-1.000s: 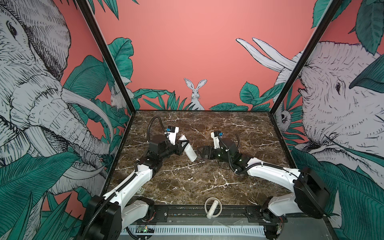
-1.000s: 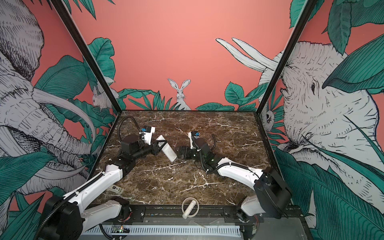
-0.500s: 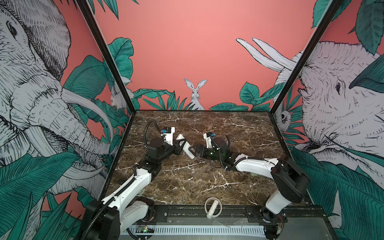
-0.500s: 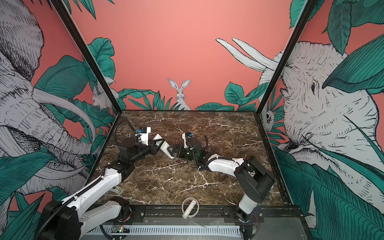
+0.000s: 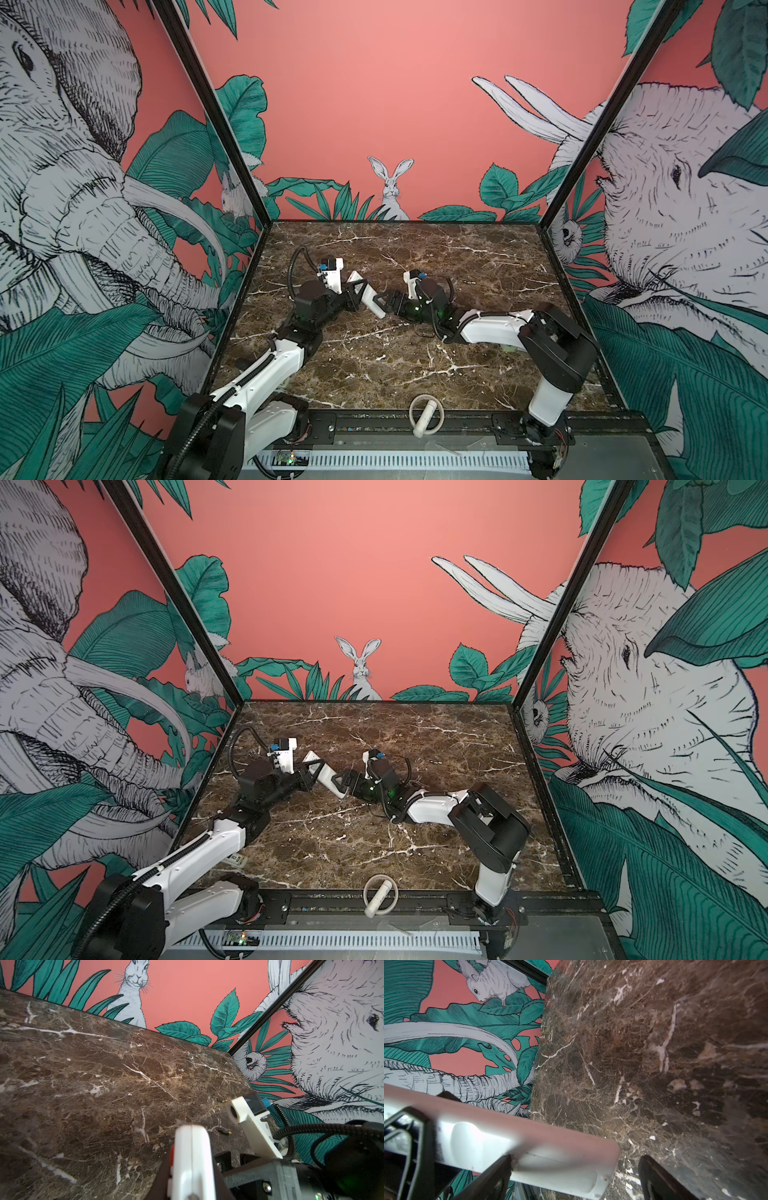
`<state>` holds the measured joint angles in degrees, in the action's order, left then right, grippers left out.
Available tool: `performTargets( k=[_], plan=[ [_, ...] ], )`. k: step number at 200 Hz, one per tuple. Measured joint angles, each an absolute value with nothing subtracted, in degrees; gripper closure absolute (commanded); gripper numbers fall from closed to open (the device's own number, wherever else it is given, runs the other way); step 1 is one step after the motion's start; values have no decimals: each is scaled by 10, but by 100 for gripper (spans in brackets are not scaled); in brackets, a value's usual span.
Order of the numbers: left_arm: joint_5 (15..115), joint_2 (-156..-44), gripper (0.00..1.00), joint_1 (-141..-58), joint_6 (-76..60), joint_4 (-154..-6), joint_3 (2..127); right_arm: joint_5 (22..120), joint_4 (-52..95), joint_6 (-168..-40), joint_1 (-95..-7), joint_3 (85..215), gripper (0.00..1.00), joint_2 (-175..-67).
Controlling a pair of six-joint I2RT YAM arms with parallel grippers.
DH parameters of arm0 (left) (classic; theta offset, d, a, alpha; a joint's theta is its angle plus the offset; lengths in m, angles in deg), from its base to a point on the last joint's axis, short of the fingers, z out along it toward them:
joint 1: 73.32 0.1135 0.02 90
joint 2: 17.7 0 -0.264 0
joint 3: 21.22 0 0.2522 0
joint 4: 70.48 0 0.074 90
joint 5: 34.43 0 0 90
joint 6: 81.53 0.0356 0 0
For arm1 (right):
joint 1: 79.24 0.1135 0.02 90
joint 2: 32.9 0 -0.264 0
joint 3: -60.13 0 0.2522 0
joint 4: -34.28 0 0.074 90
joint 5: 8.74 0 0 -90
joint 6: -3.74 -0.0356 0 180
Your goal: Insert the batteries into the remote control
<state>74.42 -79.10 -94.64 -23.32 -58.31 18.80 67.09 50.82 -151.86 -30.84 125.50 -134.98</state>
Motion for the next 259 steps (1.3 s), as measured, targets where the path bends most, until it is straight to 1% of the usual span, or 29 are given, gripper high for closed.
performTargets(
  k=[26,59,135,179,218,259],
  plan=[
    [726,-802,100,-943,-241,-560,159,687,458,-1520,-296,1284,6,-1373],
    [702,-814,100,-938,-247,-531,134,709,345,-1496,-281,1358,6,-1402],
    [681,-833,100,-935,-224,-527,124,775,134,-1400,-259,1498,5,-1448],
    [664,-831,100,-959,-188,-532,130,827,15,-1333,-249,1570,4,-1460],
    [629,-827,100,-997,-148,-554,143,863,-29,-1301,-244,1585,3,-1455],
    [617,-824,100,-1007,-138,-566,148,873,-27,-1291,-242,1577,3,-1449]
  ],
)
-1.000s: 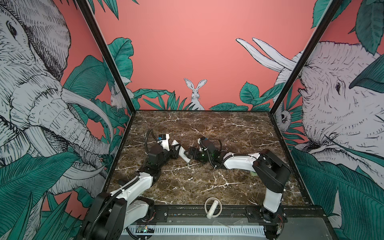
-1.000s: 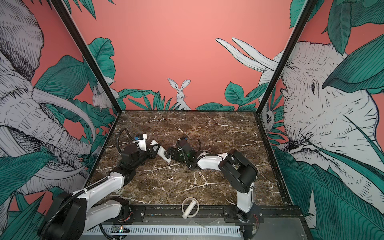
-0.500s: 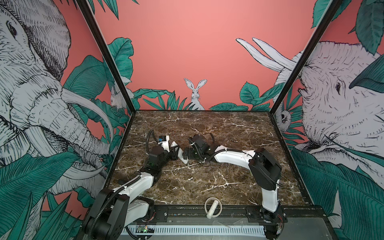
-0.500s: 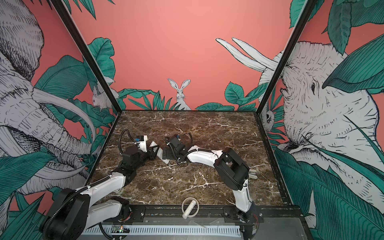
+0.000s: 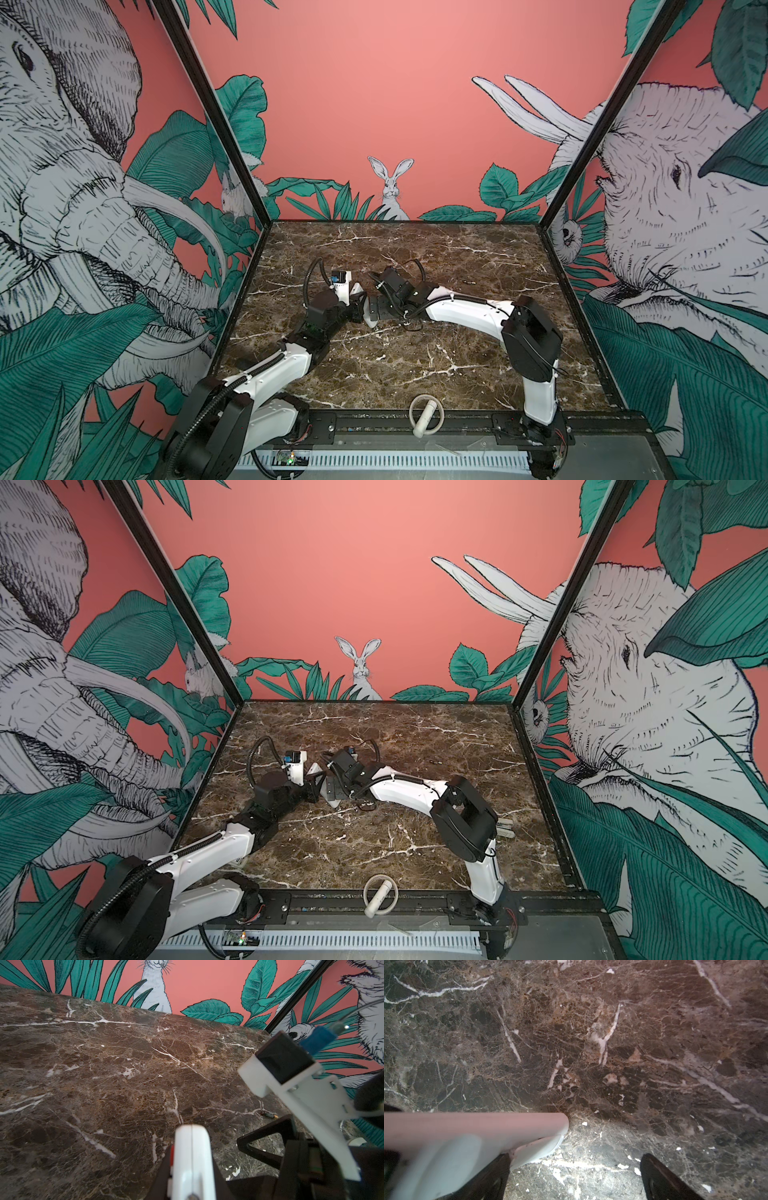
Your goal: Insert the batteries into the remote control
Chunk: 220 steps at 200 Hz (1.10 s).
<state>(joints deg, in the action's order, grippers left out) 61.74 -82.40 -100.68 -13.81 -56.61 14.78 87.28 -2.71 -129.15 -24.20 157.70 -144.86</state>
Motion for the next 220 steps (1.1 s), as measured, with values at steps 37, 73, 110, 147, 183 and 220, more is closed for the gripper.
performTargets(
  k=[37,73,110,147,183,220],
  plan=[
    [619,-823,100,-1011,-139,-569,148,874,-12,-1286,-242,1557,3,-1437],
    [624,-823,100,-1014,-141,-570,148,875,-2,-1280,-241,1541,3,-1426],
    [627,-823,100,-1015,-143,-571,148,877,-2,-1277,-241,1536,3,-1421],
    [629,-823,100,-1015,-144,-571,148,880,-7,-1270,-241,1537,3,-1420],
    [633,-823,100,-1017,-144,-572,148,884,-17,-1256,-241,1542,3,-1419],
    [643,-823,100,-1021,-144,-575,149,895,-54,-1229,-238,1561,3,-1419]
  ],
)
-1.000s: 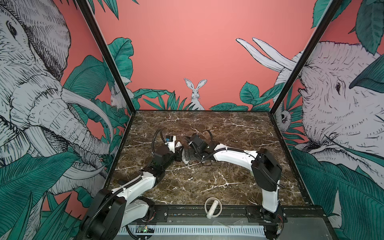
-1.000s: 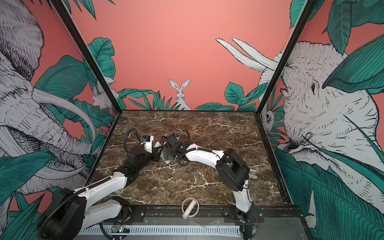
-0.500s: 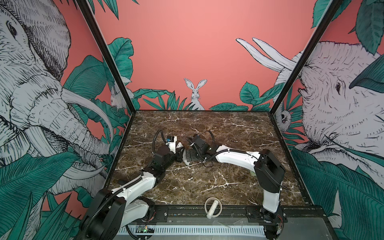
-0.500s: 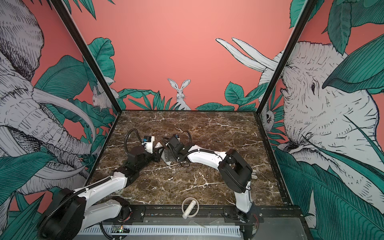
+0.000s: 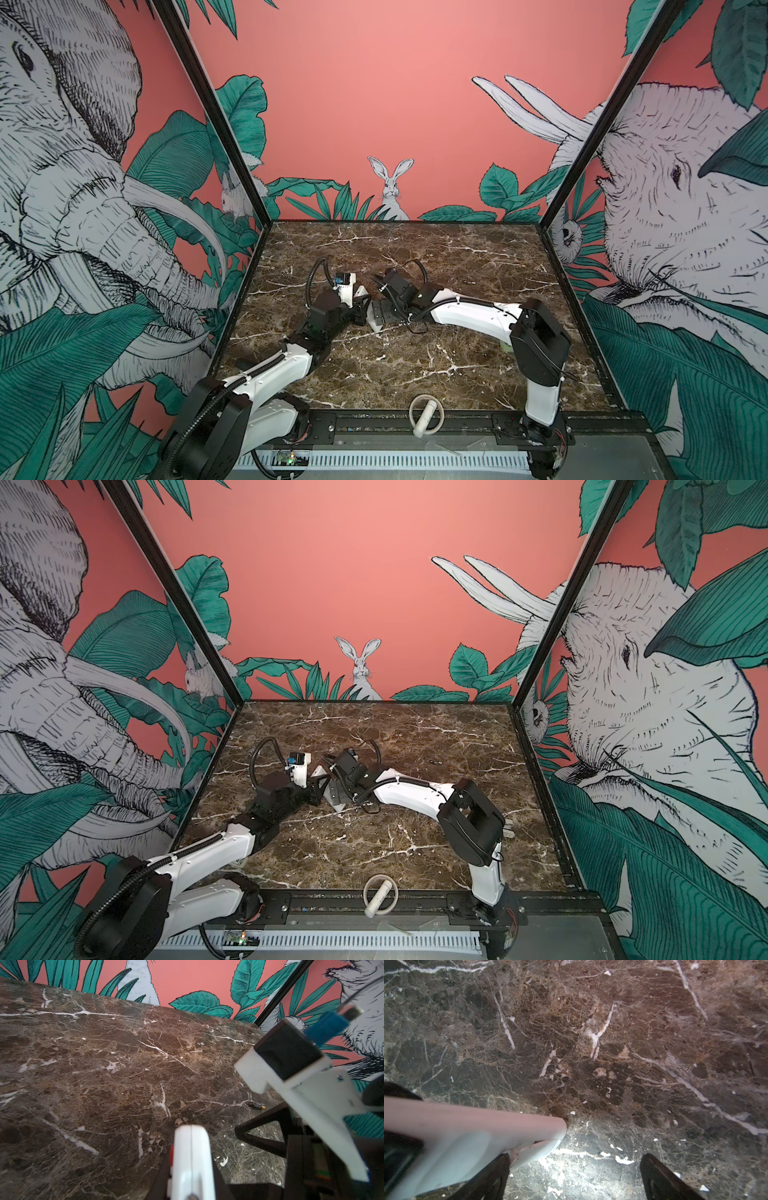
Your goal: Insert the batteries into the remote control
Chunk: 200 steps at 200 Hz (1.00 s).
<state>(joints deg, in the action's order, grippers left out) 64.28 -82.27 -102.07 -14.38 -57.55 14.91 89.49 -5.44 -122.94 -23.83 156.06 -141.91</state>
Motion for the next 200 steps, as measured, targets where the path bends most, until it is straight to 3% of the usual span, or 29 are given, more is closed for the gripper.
performTargets(
  k=[111,200],
  plan=[
    [661,-824,100,-1024,-144,-577,149,908,-102,-1173,-237,1594,2,-1419],
    [645,-824,100,-1024,-143,-575,149,834,-20,-1215,-252,1516,2,-1420]
  ],
)
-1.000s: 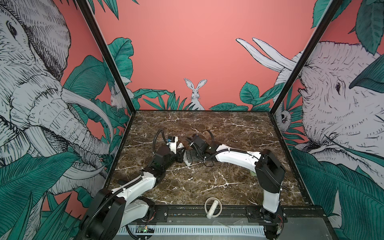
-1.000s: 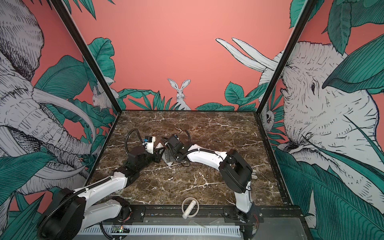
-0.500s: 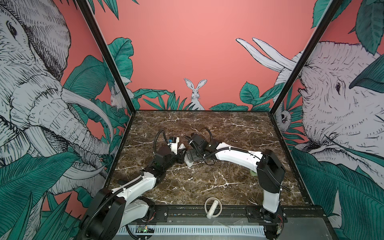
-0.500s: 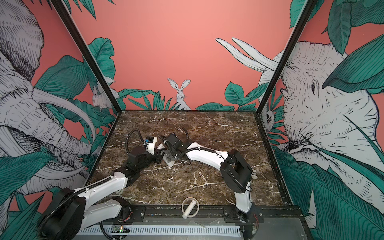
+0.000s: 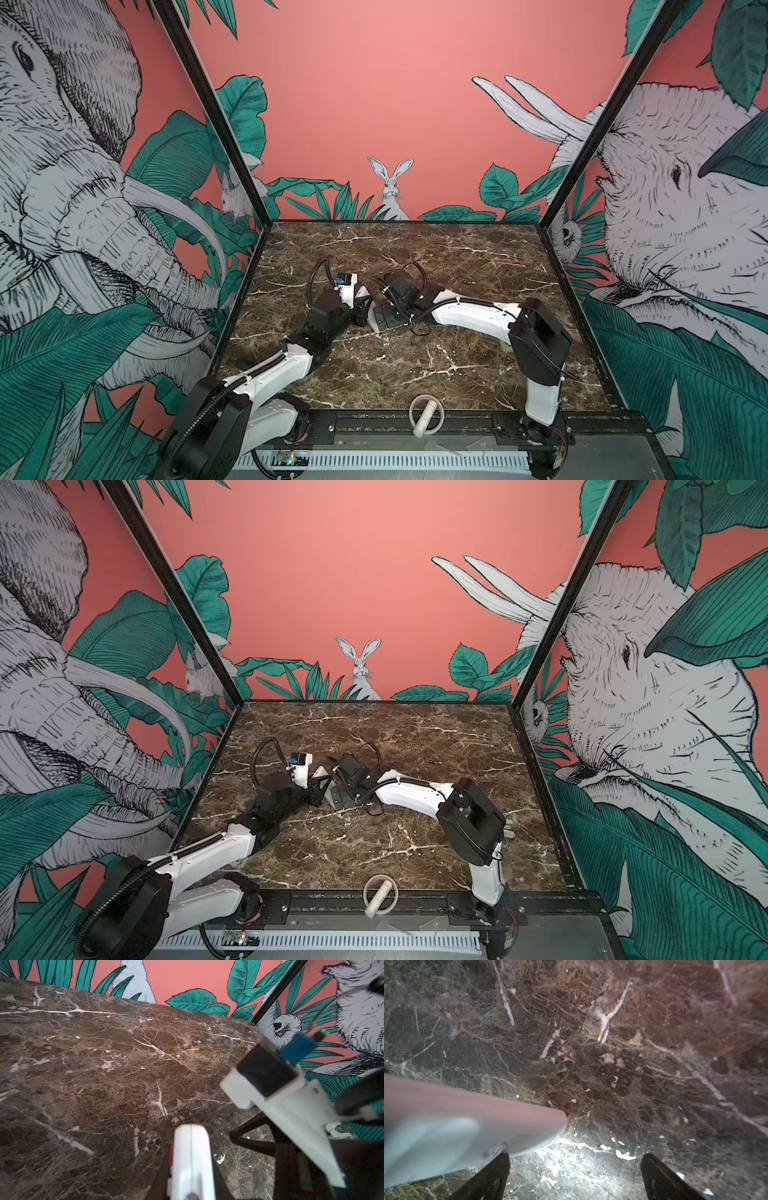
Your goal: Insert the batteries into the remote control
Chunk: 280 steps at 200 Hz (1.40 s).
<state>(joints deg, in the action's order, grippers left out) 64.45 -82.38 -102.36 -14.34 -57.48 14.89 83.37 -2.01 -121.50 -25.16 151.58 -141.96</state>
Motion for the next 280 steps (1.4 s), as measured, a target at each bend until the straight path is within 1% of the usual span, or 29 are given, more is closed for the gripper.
performTargets(
  k=[46,103,184,280],
  plan=[
    [640,-824,100,-1024,-143,-573,148,789,74,-1280,-270,1431,2,-1420],
    [638,-822,100,-1024,-144,-571,146,747,238,-1356,-298,1339,1,-1389],
    [616,-819,100,-1024,-154,-568,141,700,338,-1401,-310,1332,2,-1389],
    [596,-836,100,-1017,-177,-557,143,683,366,-1413,-299,1329,2,-1390]
  ],
)
